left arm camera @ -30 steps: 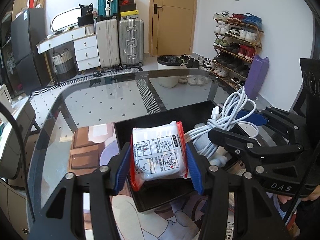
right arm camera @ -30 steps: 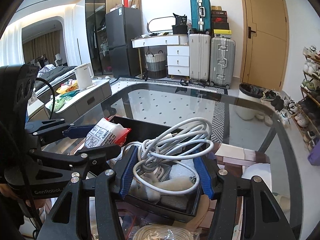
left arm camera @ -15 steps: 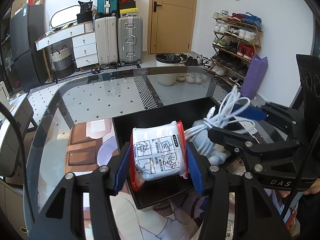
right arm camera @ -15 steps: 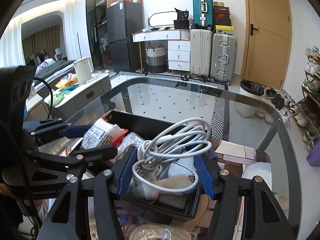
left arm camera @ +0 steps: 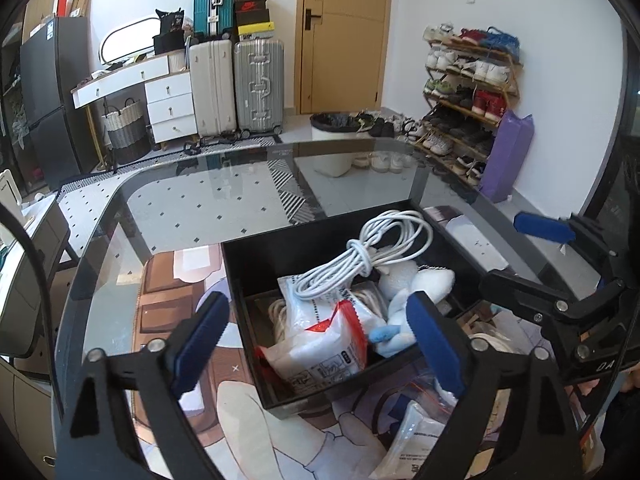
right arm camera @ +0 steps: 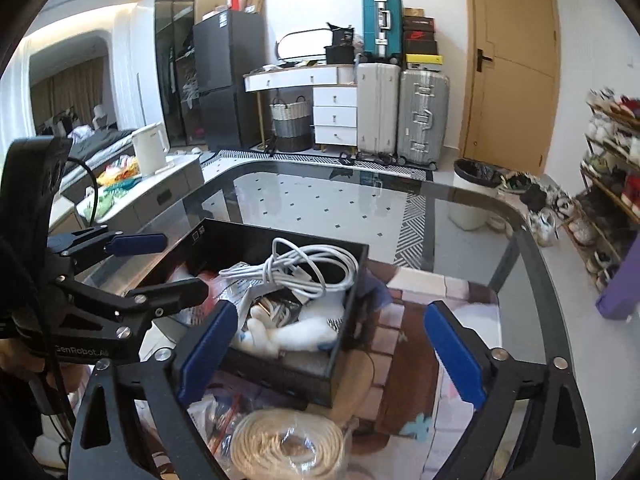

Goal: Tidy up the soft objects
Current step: 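Withdraw both tools toward the white printed packet and the bagged rope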

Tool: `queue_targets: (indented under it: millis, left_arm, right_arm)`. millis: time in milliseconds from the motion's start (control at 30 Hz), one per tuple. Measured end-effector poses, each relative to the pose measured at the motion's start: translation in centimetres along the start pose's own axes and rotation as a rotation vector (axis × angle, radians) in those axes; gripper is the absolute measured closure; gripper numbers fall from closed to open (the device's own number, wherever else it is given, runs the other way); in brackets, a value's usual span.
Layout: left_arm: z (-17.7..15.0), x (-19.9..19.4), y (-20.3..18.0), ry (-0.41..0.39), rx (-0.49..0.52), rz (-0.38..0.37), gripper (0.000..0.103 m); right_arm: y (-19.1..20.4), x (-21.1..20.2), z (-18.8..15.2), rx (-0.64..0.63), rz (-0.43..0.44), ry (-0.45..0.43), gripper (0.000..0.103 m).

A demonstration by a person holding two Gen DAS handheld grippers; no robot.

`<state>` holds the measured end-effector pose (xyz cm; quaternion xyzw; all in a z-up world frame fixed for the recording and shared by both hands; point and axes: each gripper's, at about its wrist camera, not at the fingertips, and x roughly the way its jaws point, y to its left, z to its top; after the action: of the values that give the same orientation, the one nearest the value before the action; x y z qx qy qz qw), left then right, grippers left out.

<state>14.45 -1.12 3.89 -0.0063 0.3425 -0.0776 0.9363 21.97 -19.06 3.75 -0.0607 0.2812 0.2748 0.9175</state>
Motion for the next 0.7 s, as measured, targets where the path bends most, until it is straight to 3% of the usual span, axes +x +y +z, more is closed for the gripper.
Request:
queue_targets:
  millis: [200, 433, 700]
  left_arm:
    - [-0.4, -0.9, 0.2, 0.007, -0.013, 0.001, 0.005]
    - [-1.8, -2.2, 0.5, 0.014, -0.037, -0.005, 0.005]
    - [-4.2, -2.8, -0.4, 0.023, 0.016, 0.015, 0.005]
  right_arm:
    - [-0.6, -1.6, -1.5, 0.047, -0.004, -0.004, 0.001]
    - [-0.6, -2.0, -3.2, 0.074, 0.036, 0.053, 0.001]
    - [-0.2, -2.1, -5.2, 0.099, 0.054, 0.110, 0.001]
